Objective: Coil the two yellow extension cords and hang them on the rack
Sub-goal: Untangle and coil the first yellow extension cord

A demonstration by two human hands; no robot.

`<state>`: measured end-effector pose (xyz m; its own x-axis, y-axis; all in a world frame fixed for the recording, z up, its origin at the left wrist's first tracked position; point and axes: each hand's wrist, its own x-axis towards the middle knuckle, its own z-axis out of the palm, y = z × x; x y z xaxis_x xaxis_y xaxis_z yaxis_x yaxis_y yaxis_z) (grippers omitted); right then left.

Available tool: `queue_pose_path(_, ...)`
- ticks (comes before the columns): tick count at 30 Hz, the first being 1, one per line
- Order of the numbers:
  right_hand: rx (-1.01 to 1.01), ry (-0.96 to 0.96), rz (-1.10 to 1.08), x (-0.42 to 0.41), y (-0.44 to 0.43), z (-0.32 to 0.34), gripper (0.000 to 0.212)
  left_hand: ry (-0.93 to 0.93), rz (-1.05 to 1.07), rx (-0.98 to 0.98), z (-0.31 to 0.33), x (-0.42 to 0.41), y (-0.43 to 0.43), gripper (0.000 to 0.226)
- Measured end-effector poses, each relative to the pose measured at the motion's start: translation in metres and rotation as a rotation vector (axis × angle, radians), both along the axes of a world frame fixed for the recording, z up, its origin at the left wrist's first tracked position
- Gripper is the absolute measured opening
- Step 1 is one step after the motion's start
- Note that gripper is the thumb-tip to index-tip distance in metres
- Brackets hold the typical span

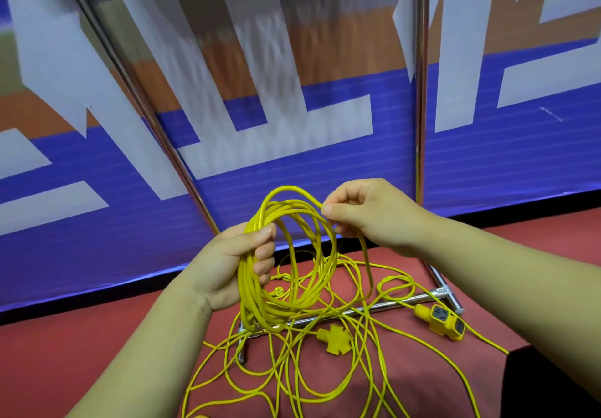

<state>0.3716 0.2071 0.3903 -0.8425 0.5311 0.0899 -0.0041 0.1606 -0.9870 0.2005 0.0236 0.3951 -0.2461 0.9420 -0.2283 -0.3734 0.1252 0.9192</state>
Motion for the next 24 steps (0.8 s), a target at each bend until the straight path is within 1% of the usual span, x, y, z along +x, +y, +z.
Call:
queue_pose_path(2,0.029,0.002,-0.007,0.001,-0.001,0.003,0.01,0.014,0.0,0.01,-0.001,0.0,0.001,0.047)
queue_pose_path(4,0.135,-0.025,-0.034,0.002,0.001,0.005,0.008,0.004,0.022,0.014,-0.001,0.001,0.001,0.048)
queue_pose_path(6,0.25,-0.073,-0.034,0.003,0.002,0.007,0.008,0.022,0.067,-0.003,-0.001,0.003,0.002,0.04)
queue_pose_path(7,0.266,-0.083,-0.024,0.004,0.003,0.008,0.007,0.075,0.096,-0.026,0.0,0.005,0.003,0.034)
queue_pose_path(9,0.225,-0.056,-0.019,0.004,0.002,0.011,0.006,0.226,0.138,-0.071,-0.002,0.01,0.006,0.029)
queue_pose_path(11,0.117,0.01,-0.029,0.003,-0.001,0.013,0.009,0.32,0.159,-0.09,-0.009,0.018,0.011,0.033)
queue_pose_path(13,-0.005,0.076,-0.035,0.0,-0.004,0.014,0.01,0.342,0.179,-0.106,-0.018,0.025,0.017,0.042)
queue_pose_path(15,-0.063,0.11,-0.04,-0.003,-0.006,0.014,0.008,0.334,0.186,-0.131,-0.026,0.031,0.023,0.047)
queue_pose_path(19,-0.085,0.142,-0.077,-0.007,-0.01,0.012,0.008,0.252,0.108,-0.151,-0.033,0.041,0.03,0.036)
queue_pose_path(23,-0.112,0.17,-0.127,-0.008,-0.011,0.01,0.007,0.343,-0.001,-0.145,-0.035,0.053,0.034,0.012)
queue_pose_path(24,-0.123,0.179,-0.141,-0.008,-0.009,0.01,0.006,0.359,0.003,-0.133,-0.034,0.053,0.035,0.014)
